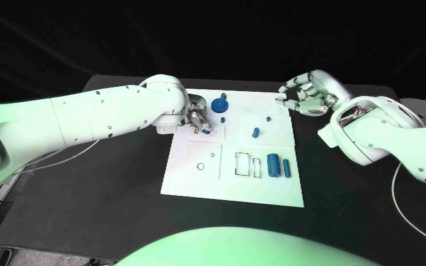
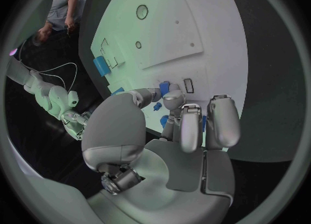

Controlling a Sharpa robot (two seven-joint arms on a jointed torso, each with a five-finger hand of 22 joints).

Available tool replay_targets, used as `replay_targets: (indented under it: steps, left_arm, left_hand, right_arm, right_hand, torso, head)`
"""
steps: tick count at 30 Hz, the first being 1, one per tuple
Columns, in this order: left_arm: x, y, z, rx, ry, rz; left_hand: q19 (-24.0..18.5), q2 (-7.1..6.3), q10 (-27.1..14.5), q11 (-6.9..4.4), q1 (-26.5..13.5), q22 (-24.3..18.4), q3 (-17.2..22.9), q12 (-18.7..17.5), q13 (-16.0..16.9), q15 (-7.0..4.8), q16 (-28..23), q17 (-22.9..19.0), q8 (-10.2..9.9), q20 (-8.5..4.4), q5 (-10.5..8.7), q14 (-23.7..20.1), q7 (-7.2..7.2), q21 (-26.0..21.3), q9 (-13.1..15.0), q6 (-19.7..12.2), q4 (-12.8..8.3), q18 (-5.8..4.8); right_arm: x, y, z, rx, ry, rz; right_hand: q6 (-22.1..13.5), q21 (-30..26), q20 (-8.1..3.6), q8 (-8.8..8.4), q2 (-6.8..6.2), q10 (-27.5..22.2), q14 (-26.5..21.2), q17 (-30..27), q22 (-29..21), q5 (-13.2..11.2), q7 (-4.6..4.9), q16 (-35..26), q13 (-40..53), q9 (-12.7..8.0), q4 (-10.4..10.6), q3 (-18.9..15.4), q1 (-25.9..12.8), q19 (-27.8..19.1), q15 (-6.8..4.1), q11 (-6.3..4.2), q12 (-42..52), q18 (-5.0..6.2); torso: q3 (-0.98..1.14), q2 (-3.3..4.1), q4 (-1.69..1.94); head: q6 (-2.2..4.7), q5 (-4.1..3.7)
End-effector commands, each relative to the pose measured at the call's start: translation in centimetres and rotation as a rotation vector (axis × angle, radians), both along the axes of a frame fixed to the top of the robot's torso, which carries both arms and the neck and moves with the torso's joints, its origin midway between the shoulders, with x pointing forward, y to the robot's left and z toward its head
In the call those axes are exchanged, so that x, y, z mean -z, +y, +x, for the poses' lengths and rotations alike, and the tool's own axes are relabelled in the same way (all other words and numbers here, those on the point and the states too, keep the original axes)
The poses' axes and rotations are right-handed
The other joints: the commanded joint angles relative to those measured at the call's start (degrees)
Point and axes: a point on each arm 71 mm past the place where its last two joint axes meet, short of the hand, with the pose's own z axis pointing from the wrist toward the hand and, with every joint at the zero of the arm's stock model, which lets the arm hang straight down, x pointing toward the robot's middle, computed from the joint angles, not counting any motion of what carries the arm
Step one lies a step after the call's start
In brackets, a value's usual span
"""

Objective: Assemble the parts on the task board

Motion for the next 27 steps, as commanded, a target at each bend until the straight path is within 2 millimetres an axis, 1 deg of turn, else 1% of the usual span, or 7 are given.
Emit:
replay_targets:
  steps: [1,15,26,27]
  left_arm:
    - [0.40,-0.21,-0.30,0.014,0.040,-0.002]
    - [0.53,-0.01,-0.21,0.007,0.060,-0.005]
    - [0.65,-0.15,-0.07,0.009,0.071,-0.002]
    - [0.65,-0.16,-0.05,0.009,0.071,-0.002]
  left_hand:
    - [0.30,0.34,0.41,-0.09,-0.59,0.07,9.56,0.29,0.05,-0.41,0.42,10.90,0.34,-0.05,0.16,4.98,-1.28,0.28,0.10,1.58,-9.18,-0.53]
    - [0.34,2.03,1.22,-0.50,-3.35,0.25,9.00,1.19,0.80,-0.75,0.92,11.73,0.67,-0.36,-0.40,5.19,-1.80,0.36,0.18,2.71,-7.56,-0.56]
    - [0.41,2.41,1.40,-0.59,-4.57,0.47,8.07,1.40,0.92,-0.84,1.11,12.05,0.65,-0.45,-0.62,5.27,-1.94,0.45,0.14,3.06,-6.88,-0.60]
    - [0.41,2.41,1.40,-0.59,-4.57,0.47,8.07,1.40,0.92,-0.84,1.11,12.05,0.65,-0.45,-0.62,5.27,-1.94,0.45,0.14,3.06,-6.88,-0.60]
  right_arm:
    - [0.05,0.08,-0.05,-0.011,0.001,-0.009]
    - [0.05,0.06,-0.06,-0.010,0.002,-0.009]
    - [0.04,0.10,-0.10,-0.012,0.002,-0.009]
    - [0.04,0.10,-0.10,-0.012,0.002,-0.009]
  right_hand:
    - [-0.01,0.23,-0.47,0.09,-0.06,0.21,5.59,14.07,15.04,0.23,-0.23,-0.14,3.51,0.06,0.00,0.30,-0.67,5.98,-0.36,-0.26,0.15,-0.39]
    - [-0.01,0.23,-0.47,0.09,-0.06,0.21,5.59,14.07,15.04,0.23,-0.23,-0.14,3.51,0.06,0.00,0.30,-0.67,5.98,-0.36,-0.26,0.15,-0.39]
    - [-0.01,0.23,-0.47,0.09,-0.06,0.21,5.59,14.07,15.04,0.23,-0.23,-0.14,3.51,0.06,0.00,0.30,-0.67,5.98,-0.36,-0.26,0.15,-0.39]
    - [-0.05,0.17,-0.50,0.29,-0.10,0.18,5.57,13.98,15.00,0.29,-0.26,-0.19,3.46,0.14,-0.02,0.41,-0.86,5.94,-0.39,-0.29,0.12,-0.37]
  torso:
    - [0.00,0.03,-0.01]
    - [-0.01,0.00,0.00]
    - [0.00,0.05,-0.04]
    - [0.01,0.05,-0.06]
  head:
    - [-0.03,0.00]
    - [-0.10,-0.03]
    - [-0.14,-0.15]
    - [-0.12,-0.16]
